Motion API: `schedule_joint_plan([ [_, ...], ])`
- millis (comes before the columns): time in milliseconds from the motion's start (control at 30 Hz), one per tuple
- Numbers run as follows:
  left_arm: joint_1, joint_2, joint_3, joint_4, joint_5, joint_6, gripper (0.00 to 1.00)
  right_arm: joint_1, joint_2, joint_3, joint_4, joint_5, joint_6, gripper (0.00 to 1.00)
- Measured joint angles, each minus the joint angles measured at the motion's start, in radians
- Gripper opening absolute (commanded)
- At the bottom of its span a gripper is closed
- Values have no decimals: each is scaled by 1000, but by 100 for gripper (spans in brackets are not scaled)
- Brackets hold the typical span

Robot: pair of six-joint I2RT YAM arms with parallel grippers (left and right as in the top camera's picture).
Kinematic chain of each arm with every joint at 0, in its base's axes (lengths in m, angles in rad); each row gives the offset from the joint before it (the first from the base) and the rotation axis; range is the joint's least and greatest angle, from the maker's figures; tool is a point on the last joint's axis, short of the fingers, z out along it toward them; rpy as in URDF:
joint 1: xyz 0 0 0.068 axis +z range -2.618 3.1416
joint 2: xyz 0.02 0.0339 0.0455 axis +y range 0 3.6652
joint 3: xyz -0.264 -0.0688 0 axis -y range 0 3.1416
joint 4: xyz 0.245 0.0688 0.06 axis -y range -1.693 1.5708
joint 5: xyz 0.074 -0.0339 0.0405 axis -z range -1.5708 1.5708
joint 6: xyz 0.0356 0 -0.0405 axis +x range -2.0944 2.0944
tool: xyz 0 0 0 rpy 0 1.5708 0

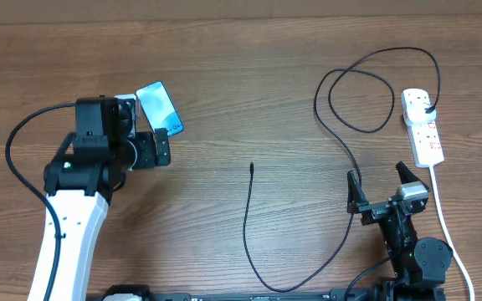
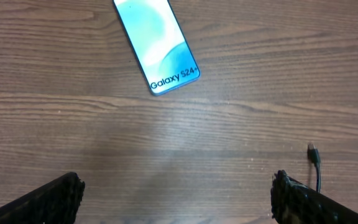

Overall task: Plug charger to phone and switch on socket
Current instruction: 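Move the left gripper forward over the Galaxy S24+ phone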

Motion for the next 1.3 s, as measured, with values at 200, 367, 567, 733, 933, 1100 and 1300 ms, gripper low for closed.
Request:
schedule_joint_plan([
  [200, -10, 116, 101, -56, 8, -3, 100, 0, 0, 0, 0, 0, 0, 100],
  [367, -44, 211, 174, -63, 11, -3, 100, 0, 0, 0, 0, 0, 0, 100],
  [567, -77, 275, 215, -47, 10, -3, 100, 0, 0, 0, 0, 0, 0, 100],
  [733, -79, 281, 219, -37, 10, -14, 100, 0, 0, 0, 0, 0, 0, 100],
  [933, -79, 281, 219, -32, 10, -28, 100, 0, 0, 0, 0, 0, 0, 100],
  [1100, -79, 281, 219, -32, 10, -30, 100, 0, 0, 0, 0, 0, 0, 100],
  [1300, -79, 281, 219, -32, 10, -30, 100, 0, 0, 0, 0, 0, 0, 100],
])
